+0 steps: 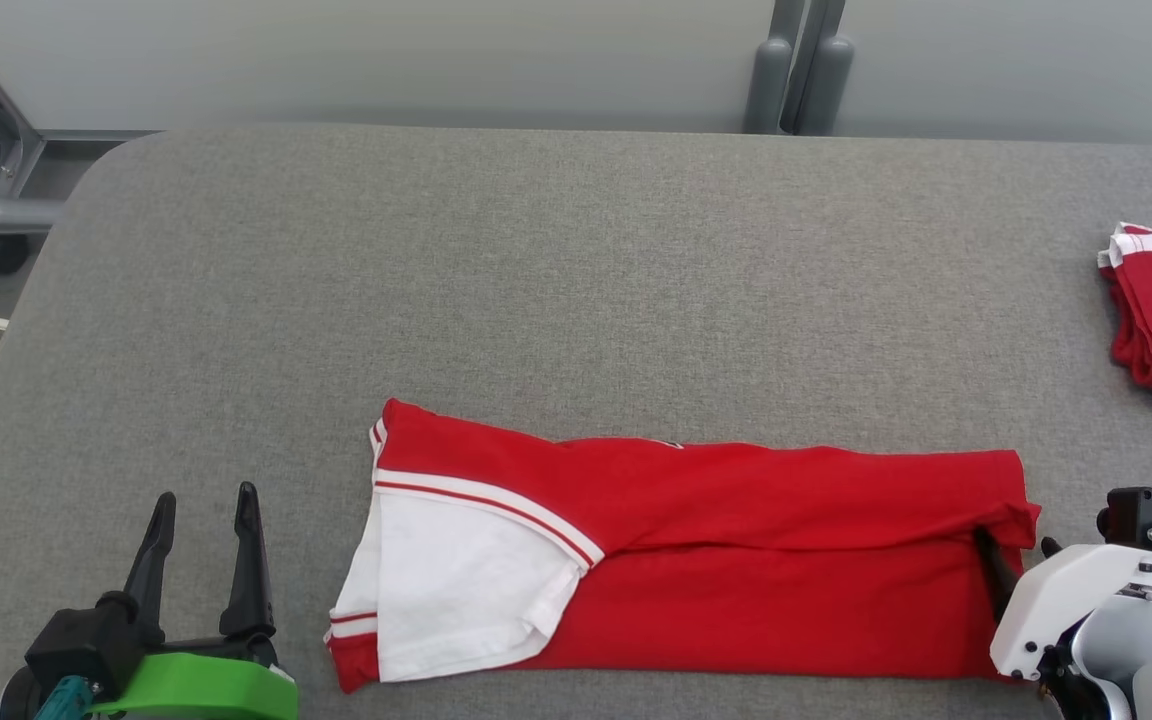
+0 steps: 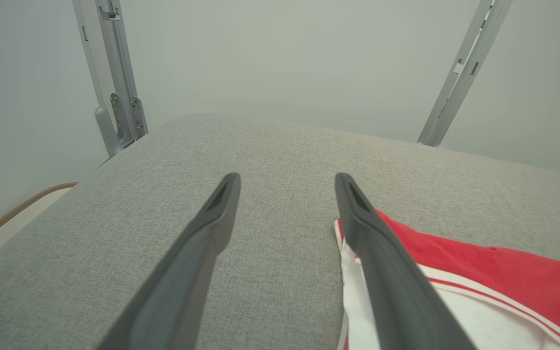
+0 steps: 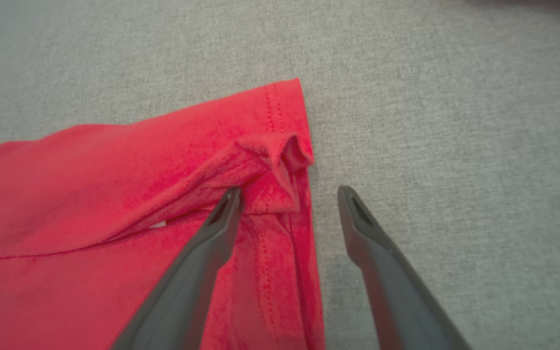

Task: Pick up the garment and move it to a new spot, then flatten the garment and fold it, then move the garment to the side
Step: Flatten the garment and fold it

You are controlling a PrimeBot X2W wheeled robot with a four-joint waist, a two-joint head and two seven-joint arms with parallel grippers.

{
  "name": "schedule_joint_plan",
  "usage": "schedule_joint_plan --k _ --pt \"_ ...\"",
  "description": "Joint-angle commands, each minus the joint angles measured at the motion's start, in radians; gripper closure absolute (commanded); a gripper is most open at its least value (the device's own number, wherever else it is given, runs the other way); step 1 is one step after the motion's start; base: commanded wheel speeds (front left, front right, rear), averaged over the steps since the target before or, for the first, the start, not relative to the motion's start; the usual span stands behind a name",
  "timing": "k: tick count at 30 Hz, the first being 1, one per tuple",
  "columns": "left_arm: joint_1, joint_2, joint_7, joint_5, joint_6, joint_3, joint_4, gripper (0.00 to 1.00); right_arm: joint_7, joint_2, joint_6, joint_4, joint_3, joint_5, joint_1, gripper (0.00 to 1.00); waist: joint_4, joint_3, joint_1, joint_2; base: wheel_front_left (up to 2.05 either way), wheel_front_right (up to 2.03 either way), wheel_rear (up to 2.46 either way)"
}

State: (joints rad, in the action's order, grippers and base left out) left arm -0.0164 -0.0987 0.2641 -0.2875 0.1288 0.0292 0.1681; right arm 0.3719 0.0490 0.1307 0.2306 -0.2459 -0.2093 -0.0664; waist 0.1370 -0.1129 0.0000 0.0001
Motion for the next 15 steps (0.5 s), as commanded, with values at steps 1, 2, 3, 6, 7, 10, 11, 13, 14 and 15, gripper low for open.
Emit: schedule_joint_plan --k 1,2,3,6,7,10,11,13,14,15 --pt "0.013 0.003 0.000 0.008 0.002 0.000 0.000 0.00 0.004 0.003 0.000 0.005 -0.001 -0.003 -0.010 0.00 0.003 -0.004 0.0000 -0.0001 0.00 0.00 0.00" --pt "0.014 0.003 0.000 0.008 0.002 -0.001 0.000 0.00 0.013 0.003 0.000 0.012 0.001 -0.004 -0.011 0.00 0.004 -0.006 0.0000 -0.0001 0.00 0.00 0.00" --pt "0.016 0.003 0.000 0.008 0.002 -0.002 -0.001 0.00 0.017 0.003 0.000 0.017 0.003 -0.005 -0.013 0.00 0.005 -0.008 0.0000 -0.0001 0.00 0.00 0.00" --pt "0.021 -0.001 0.000 0.003 0.002 -0.007 -0.001 0.00 0.037 0.003 0.000 0.040 0.002 -0.009 -0.018 0.00 0.009 -0.014 0.0000 -0.0001 0.00 0.00 0.00" --pt "0.022 -0.003 0.000 0.002 0.002 -0.010 -0.001 0.00 0.040 0.003 0.000 0.048 0.002 -0.007 -0.021 0.00 0.010 -0.017 0.0000 -0.0001 0.00 0.00 0.00" --pt "0.025 -0.007 0.000 -0.003 0.002 -0.017 0.002 0.00 0.062 0.001 0.000 0.079 0.010 -0.007 -0.028 0.00 0.013 -0.021 0.0000 -0.0001 0.00 0.00 0.00" --pt "0.025 -0.008 0.000 -0.005 0.002 -0.020 0.003 0.00 0.068 0.000 0.000 0.087 0.010 -0.008 -0.032 0.20 0.015 -0.022 0.0000 -0.0001 0.00 0.00 0.00" --pt "0.025 -0.010 0.000 -0.008 0.002 -0.025 0.006 0.00 0.082 0.000 0.000 0.103 0.012 -0.011 -0.034 0.69 0.017 -0.022 0.0000 -0.0001 0.00 0.00 0.00" --pt "0.025 -0.011 0.000 -0.010 0.002 -0.028 0.007 0.00 0.089 -0.001 0.000 0.109 0.014 -0.007 -0.036 0.80 0.019 -0.021 0.0000 -0.0001 0.00 0.00 0.00" --pt "0.025 -0.012 0.000 -0.010 0.002 -0.032 0.009 0.00 0.097 -0.001 0.000 0.114 0.014 -0.004 -0.036 0.93 0.021 -0.020 0.0000 -0.0001 0.00 0.00 0.00"
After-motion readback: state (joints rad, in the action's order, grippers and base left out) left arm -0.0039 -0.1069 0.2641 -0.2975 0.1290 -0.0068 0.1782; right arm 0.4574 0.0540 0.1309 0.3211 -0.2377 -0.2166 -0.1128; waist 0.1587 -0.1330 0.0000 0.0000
